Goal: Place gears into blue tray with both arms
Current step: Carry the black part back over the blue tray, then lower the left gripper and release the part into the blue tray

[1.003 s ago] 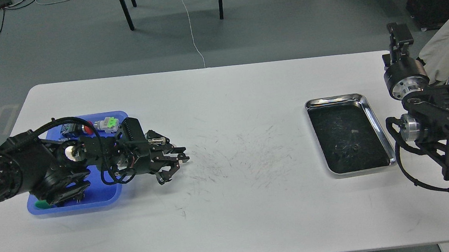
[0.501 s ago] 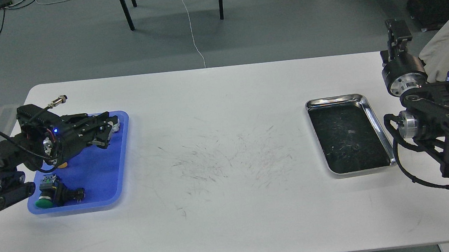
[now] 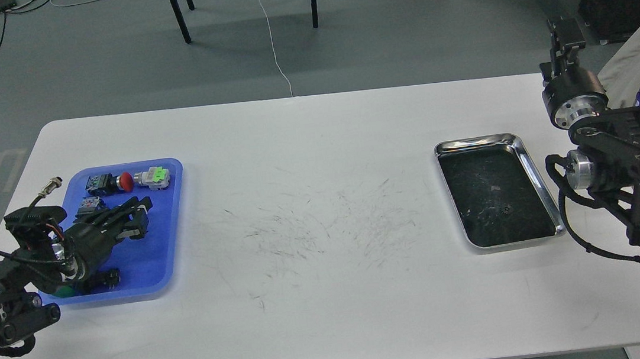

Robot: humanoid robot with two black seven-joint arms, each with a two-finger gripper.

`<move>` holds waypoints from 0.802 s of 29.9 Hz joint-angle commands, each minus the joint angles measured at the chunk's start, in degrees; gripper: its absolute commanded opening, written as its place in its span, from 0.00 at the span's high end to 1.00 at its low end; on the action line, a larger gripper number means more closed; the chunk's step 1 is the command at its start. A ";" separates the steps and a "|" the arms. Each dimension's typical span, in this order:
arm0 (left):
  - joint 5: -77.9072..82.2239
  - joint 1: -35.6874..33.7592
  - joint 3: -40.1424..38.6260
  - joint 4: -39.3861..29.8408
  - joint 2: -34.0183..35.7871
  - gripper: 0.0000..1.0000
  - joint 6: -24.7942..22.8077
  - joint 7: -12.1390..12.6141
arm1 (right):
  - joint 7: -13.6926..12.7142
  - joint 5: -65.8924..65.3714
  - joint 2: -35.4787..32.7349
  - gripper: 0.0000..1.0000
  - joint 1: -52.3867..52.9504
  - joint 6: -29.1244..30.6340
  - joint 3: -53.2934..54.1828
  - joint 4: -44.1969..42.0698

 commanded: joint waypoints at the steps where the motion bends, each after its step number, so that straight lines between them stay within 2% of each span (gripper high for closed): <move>1: 0.01 -0.02 -0.03 0.15 0.26 0.91 -0.04 0.00 | 0.00 0.00 0.01 0.06 0.16 -0.21 0.01 0.01; 3: 0.01 -0.02 -0.03 0.15 0.26 0.89 -0.12 0.00 | 0.00 0.00 0.01 0.06 0.16 -0.30 0.01 0.10; 6: 0.01 0.24 -0.03 0.32 0.17 0.79 -0.30 0.00 | 0.00 0.00 -0.16 0.06 0.16 -0.39 0.01 0.54; 10: 0.01 0.24 -0.03 0.32 0.26 0.72 -0.30 0.00 | 0.00 0.00 -0.25 0.06 0.07 -0.39 0.01 0.54; 15: 0.01 0.24 -0.11 0.85 0.35 0.70 -0.39 0.00 | 0.00 0.00 -0.25 0.06 0.07 -0.39 -0.08 0.54; 20: -0.17 0.25 -0.11 2.08 0.53 0.62 -0.30 0.00 | 0.00 0.00 -0.25 0.06 0.16 -0.39 -0.08 0.63; 24: -0.78 0.33 -4.58 2.08 1.14 0.53 -0.39 0.00 | 0.00 0.00 -0.60 0.06 0.33 -0.39 -0.08 1.68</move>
